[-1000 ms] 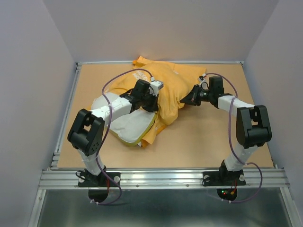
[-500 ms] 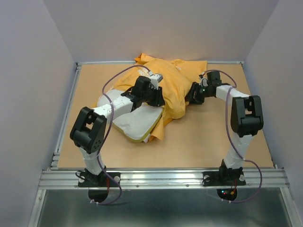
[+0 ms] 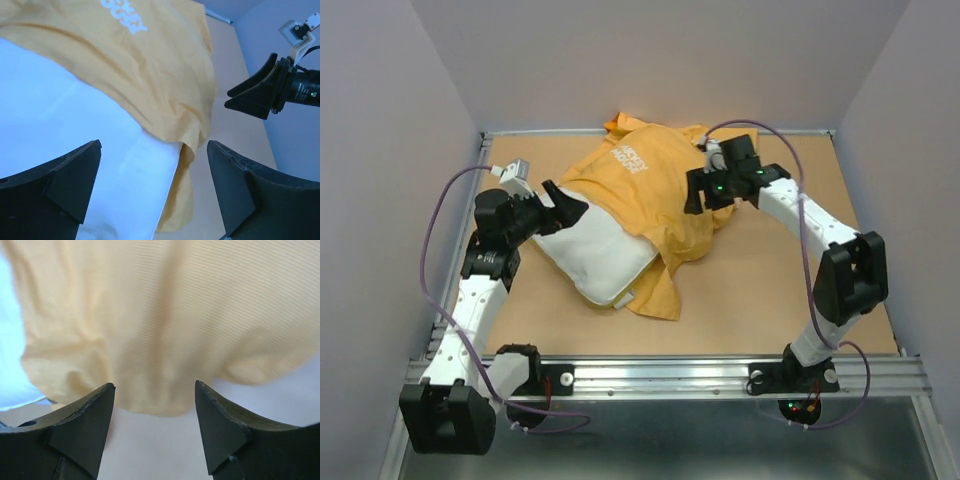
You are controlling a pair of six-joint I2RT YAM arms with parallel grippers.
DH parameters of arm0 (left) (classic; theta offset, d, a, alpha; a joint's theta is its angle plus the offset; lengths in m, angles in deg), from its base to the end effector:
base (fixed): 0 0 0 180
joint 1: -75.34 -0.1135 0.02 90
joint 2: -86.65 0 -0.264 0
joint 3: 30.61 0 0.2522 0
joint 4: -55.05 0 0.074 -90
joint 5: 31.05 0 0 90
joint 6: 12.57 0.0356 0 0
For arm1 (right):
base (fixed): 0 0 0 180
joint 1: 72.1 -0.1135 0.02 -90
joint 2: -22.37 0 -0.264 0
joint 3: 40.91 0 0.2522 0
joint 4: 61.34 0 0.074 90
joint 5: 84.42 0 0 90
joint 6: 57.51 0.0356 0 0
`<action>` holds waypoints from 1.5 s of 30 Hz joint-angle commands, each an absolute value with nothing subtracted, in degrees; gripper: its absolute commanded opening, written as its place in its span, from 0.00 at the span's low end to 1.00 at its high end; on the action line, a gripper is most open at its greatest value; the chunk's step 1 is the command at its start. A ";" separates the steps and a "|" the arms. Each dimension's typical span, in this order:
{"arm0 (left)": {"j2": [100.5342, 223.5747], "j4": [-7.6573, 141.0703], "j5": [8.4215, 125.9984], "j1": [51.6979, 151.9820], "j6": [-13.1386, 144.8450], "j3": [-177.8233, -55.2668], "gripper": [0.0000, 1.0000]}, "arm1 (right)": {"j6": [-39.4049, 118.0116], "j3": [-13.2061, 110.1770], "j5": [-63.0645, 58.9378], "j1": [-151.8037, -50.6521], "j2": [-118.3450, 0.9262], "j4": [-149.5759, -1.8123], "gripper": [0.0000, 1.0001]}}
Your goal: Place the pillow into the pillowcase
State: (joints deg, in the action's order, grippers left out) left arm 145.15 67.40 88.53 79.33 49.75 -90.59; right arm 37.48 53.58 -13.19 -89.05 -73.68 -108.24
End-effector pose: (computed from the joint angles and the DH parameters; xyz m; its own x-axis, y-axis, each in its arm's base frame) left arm 0.2355 -0.0340 0.3253 -0.4194 -0.3757 -0.8264 0.3945 0.7445 -0.5386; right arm 0.3519 0.1192 0.2885 -0.7550 -0.1440 -0.6397 -0.4160 0.8593 0.2976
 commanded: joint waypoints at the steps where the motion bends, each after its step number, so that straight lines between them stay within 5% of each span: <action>1: 144.48 78.55 86.99 76.67 46.93 -85.78 0.98 | 32.93 59.94 -6.03 -99.42 -78.60 -108.94 0.70; 5: 142.37 82.61 87.51 73.24 47.64 -79.72 0.94 | 28.89 65.39 -0.23 -109.35 -84.93 -109.20 0.70; 15: 145.44 69.88 93.93 73.93 38.77 -68.64 0.88 | 28.45 61.80 5.22 -115.43 -88.11 -111.40 0.71; 19: 148.42 63.02 92.61 80.07 35.08 -67.14 0.89 | 26.78 62.50 6.99 -115.78 -89.51 -111.57 0.52; 20: 150.26 60.05 91.65 82.44 33.42 -67.23 0.89 | 26.08 63.37 6.03 -115.96 -90.21 -111.83 0.36; 22: 152.55 56.79 90.59 84.91 31.56 -67.40 0.85 | 25.72 64.51 2.87 -116.22 -90.74 -112.27 0.20; 23: 153.70 52.07 90.85 85.70 28.68 -67.32 0.80 | 25.72 66.09 0.68 -116.40 -91.44 -113.23 0.10; 24: 156.49 46.28 91.29 86.76 27.00 -67.40 0.65 | 25.63 67.41 -6.22 -116.48 -91.71 -114.11 0.01; 26: 159.76 40.57 92.43 87.64 23.05 -68.19 0.49 | 26.42 69.61 -13.89 -117.79 -91.97 -115.17 0.01; 27: 162.64 37.12 93.65 87.91 18.85 -69.93 0.29 | 26.95 72.40 -18.81 -118.33 -91.45 -115.52 0.01; 29: 165.12 27.91 94.63 88.26 15.22 -72.05 0.06 | 30.37 75.75 -35.59 -118.94 -90.49 -115.35 0.01; 31: 166.71 26.28 93.23 88.26 11.96 -76.44 0.00 | 32.31 79.45 -45.38 -118.86 -88.90 -114.65 0.01; 35: 166.89 25.04 92.26 88.35 9.76 -78.74 0.00 | 31.43 73.68 -41.99 -117.20 -83.28 -112.90 0.01; 39: 166.45 24.95 90.15 89.84 9.67 -75.41 0.00 | 31.35 65.42 -31.11 -114.38 -79.41 -113.24 0.28; 40: 166.19 24.95 89.89 90.36 10.19 -75.14 0.00 | 31.26 64.01 -28.55 -113.59 -78.45 -113.24 0.41; 41: 165.67 25.21 89.63 91.07 11.76 -75.22 0.00 | 31.69 60.77 -25.57 -111.85 -76.87 -113.33 0.69; 43: 165.05 26.79 89.71 91.60 13.88 -75.66 0.09 | 32.04 55.33 -20.47 -106.59 -74.76 -113.59 0.82; 45: 163.74 29.77 88.84 92.04 17.75 -76.28 0.14 | 32.31 51.80 -17.11 -102.79 -71.16 -113.94 0.83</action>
State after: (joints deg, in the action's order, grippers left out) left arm 167.79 34.35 90.70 91.35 13.64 -73.61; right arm 30.51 58.52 -23.79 -110.56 -75.91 -113.05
